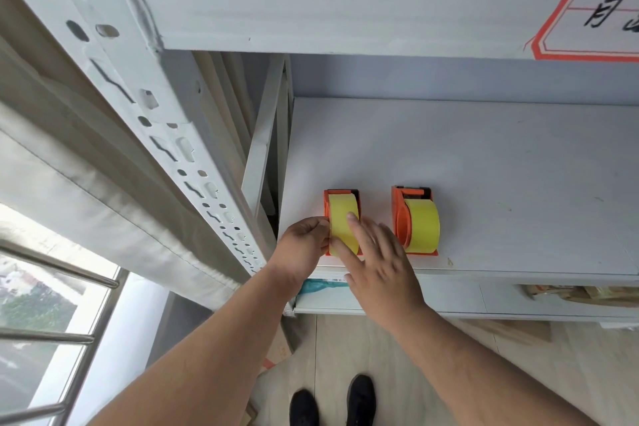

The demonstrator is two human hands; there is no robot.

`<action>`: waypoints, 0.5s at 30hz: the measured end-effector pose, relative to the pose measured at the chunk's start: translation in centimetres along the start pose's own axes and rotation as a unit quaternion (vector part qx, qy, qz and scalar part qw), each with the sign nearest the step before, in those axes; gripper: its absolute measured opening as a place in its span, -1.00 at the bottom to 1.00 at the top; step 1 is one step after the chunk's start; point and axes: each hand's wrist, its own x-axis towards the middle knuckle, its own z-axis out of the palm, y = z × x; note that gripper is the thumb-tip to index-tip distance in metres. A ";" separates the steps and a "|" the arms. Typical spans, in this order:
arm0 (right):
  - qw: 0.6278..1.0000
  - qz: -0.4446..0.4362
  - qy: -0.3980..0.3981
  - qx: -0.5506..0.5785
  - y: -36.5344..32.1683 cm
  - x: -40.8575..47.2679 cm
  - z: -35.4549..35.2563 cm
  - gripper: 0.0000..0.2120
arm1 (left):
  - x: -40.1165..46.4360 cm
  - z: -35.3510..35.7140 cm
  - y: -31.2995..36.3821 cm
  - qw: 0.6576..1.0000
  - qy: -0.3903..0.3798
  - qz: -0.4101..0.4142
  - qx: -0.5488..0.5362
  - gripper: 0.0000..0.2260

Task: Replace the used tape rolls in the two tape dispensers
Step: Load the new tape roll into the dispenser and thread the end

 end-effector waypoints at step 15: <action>0.993 -0.092 0.079 -0.013 1.5 1.4 -0.1 -0.82 | -0.2 -0.3 0.3 0.999 -0.004 -0.014 -0.037 -0.73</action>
